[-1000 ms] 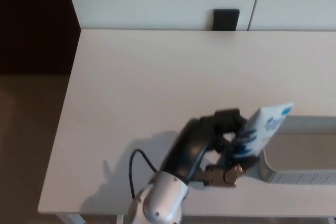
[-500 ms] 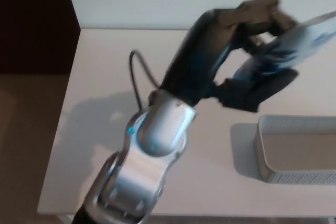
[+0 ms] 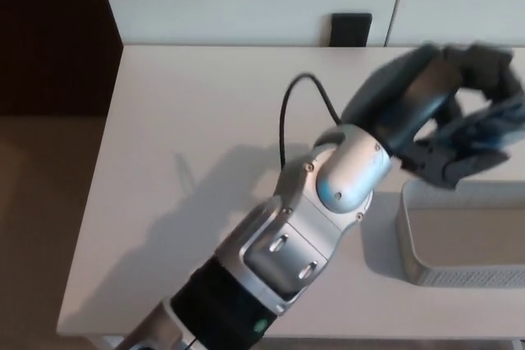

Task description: The robot walks towards a table in front, picks a shampoo with left hand and puts it in a small grey container

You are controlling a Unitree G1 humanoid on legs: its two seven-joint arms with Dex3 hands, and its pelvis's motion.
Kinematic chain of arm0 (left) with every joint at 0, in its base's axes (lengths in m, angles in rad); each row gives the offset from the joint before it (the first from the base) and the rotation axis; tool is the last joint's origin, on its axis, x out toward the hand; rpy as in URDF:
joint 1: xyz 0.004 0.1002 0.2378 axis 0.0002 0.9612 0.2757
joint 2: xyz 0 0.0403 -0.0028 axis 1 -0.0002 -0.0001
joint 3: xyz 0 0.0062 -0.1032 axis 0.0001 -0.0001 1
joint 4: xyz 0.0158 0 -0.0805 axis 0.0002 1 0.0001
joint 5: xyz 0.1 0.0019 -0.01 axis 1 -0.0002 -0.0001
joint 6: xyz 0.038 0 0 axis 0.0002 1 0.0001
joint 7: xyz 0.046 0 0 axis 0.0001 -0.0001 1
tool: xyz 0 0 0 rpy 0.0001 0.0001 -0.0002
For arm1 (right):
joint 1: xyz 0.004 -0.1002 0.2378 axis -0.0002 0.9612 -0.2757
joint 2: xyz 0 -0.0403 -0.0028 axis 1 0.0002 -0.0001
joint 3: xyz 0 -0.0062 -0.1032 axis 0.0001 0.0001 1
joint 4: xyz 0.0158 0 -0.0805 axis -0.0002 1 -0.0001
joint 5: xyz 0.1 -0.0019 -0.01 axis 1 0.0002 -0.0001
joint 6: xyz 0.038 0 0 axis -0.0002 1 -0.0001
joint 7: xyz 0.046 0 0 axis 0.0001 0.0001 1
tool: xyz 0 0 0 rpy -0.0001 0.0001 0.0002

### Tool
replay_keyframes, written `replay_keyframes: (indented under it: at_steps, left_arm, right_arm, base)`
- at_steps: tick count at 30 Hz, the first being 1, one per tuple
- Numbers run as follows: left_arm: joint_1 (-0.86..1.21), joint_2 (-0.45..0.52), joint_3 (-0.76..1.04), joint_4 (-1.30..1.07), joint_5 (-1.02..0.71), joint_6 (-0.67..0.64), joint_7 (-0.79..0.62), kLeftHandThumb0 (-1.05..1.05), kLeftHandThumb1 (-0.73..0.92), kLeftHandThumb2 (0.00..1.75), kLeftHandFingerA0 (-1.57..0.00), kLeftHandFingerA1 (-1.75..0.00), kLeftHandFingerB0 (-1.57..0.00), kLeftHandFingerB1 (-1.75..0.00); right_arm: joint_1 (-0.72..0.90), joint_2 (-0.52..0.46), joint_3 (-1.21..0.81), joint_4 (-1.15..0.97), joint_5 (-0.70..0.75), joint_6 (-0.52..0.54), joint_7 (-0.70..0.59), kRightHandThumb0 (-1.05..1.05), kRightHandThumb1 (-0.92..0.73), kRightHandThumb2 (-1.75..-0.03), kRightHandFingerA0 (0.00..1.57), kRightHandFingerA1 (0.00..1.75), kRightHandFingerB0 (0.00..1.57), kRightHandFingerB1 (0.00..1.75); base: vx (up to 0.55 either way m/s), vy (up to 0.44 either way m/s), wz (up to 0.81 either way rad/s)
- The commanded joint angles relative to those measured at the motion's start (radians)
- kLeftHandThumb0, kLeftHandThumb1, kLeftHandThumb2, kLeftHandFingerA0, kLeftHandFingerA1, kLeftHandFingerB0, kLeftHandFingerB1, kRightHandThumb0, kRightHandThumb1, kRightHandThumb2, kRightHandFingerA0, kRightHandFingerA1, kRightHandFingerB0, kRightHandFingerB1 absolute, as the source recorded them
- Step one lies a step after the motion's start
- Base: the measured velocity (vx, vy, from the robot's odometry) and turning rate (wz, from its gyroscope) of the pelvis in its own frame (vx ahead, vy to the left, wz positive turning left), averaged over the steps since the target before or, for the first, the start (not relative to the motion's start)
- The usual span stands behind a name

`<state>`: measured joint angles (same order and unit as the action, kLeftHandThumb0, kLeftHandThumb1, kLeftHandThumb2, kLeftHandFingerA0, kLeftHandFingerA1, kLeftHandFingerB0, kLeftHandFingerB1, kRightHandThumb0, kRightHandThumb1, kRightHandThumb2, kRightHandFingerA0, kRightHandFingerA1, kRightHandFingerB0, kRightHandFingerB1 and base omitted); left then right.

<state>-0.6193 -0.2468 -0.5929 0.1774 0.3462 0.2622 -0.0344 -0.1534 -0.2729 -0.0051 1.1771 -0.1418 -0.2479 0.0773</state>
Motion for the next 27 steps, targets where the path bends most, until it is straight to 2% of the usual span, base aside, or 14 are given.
replay_keyframes:
  at_steps: [1,5,8,9,12,14,16,17,18,19,23,24,25,27]
  left_arm:
    - [-0.086,-0.122,-0.034,0.105,0.043,0.011,0.047,-0.05,0.66,0.79,-0.87,-1.53,-0.82,-1.26]
    - [-0.091,-0.13,-0.041,0.132,0.036,-0.009,0.053,-0.05,0.66,0.79,-0.87,-1.53,-0.82,-1.26]
    - [-0.074,-0.168,-0.085,0.206,0.017,-0.055,0.046,-0.09,0.73,0.69,-0.8,-1.52,-0.79,-1.25]
    - [-0.053,-0.179,-0.107,0.215,0.022,-0.053,0.062,-0.08,0.7,0.74,-0.85,-1.48,-0.84,-1.2]
    - [-0.056,-0.177,-0.11,0.219,0.017,-0.055,0.067,-0.08,0.7,0.74,-0.85,-1.48,-0.84,-1.2]
    - [0.005,-0.184,-0.187,0.223,0.018,-0.038,0.042,-0.07,0.65,0.78,-0.9,-1.48,-0.86,-1.19]
    - [0.013,-0.181,-0.206,0.222,0.019,-0.034,0.046,-0.07,0.65,0.78,-0.9,-1.48,-0.86,-1.19]
    - [0.025,-0.181,-0.223,0.214,0.008,-0.037,0.032,-0.07,0.68,0.76,-0.78,-1.59,-0.8,-1.27]
    - [0.04,-0.18,-0.242,0.205,-0.005,-0.041,0.014,-0.07,0.68,0.76,-0.78,-1.59,-0.8,-1.27]
    - [0.038,-0.18,-0.254,0.191,-0.008,-0.03,0.002,-0.03,0.72,0.76,-0.71,-1.65,-0.72,-1.37]
    - [0.031,-0.177,-0.271,0.167,-0.013,-0.009,-0.01,-0.03,0.72,0.76,-0.71,-1.65,-0.72,-1.37]
    - [0.027,-0.195,-0.288,0.124,-0.018,-0.019,-0.012,0.28,0.71,0.75,-0.77,-1.55,-0.77,-1.23]
    - [0.025,-0.199,-0.293,0.111,-0.019,-0.019,-0.011,0.35,0.75,0.68,-0.89,-1.41,-0.79,-1.13]
    - [0.024,-0.198,-0.296,0.104,-0.021,-0.015,-0.01,0.35,0.75,0.68,-0.89,-1.41,-0.79,-1.13]
  right_arm:
    - [-0.008,0.003,-0.002,-0.003,0.008,0.007,0.01,-0.37,-0.63,-0.58,0.66,0.42,0.47,0.36]
    - [-0.006,0.003,0.0,-0.008,0.007,0.006,0.011,-0.37,-0.63,-0.58,0.66,0.42,0.47,0.36]
    - [-0.014,0.003,-0.009,-0.007,0.016,0.0,0.025,-0.38,-0.63,-0.59,0.66,0.43,0.47,0.37]
    - [-0.01,0.001,-0.008,-0.012,0.016,-0.022,0.029,-0.37,-0.64,-0.59,0.63,0.44,0.47,0.37]
    - [-0.01,0.001,-0.008,-0.012,0.015,-0.022,0.03,-0.37,-0.64,-0.59,0.63,0.44,0.47,0.37]
    - [-0.01,-0.012,0.022,-0.01,-0.019,-0.049,0.026,-0.51,-0.7,-0.62,0.59,0.4,0.47,0.35]
    - [-0.01,-0.011,0.022,-0.009,-0.016,-0.05,0.028,-0.51,-0.7,-0.62,0.59,0.4,0.47,0.35]
    - [-0.01,-0.013,0.017,-0.003,-0.009,-0.054,0.043,-0.48,-0.68,-0.62,0.76,0.48,0.64,0.42]
    - [-0.011,-0.015,0.011,0.005,0.001,-0.058,0.062,-0.48,-0.68,-0.62,0.76,0.48,0.64,0.42]
    - [-0.014,-0.02,0.02,0.007,-0.007,-0.061,0.068,-0.5,-0.71,-0.62,0.74,0.47,0.66,0.42]
    - [-0.02,-0.027,0.036,0.008,-0.019,-0.066,0.072,-0.5,-0.71,-0.62,0.74,0.47,0.66,0.42]
    - [-0.025,-0.033,0.05,0.01,-0.034,-0.063,0.071,-0.51,-0.73,-0.63,0.73,0.46,0.67,0.42]
    - [-0.025,-0.035,0.053,0.011,-0.035,-0.063,0.071,-0.51,-0.73,-0.63,0.73,0.46,0.67,0.42]
    - [-0.025,-0.035,0.056,0.012,-0.033,-0.063,0.07,-0.51,-0.73,-0.63,0.73,0.46,0.67,0.42]
  base:
    - [0.0,0.0,0.0]
    - [0.0,0.0,0.0]
    - [0.0,0.0,0.0]
    - [0.0,0.0,0.0]
    - [0.0,0.0,0.0]
    - [0.0,0.0,0.0]
    - [0.0,0.0,0.0]
    - [0.0,0.0,0.0]
    - [0.0,0.0,0.0]
    - [0.0,0.0,0.0]
    - [0.0,0.0,0.0]
    - [0.0,0.0,0.0]
    - [0.0,0.0,0.0]
    - [0.0,0.0,0.0]
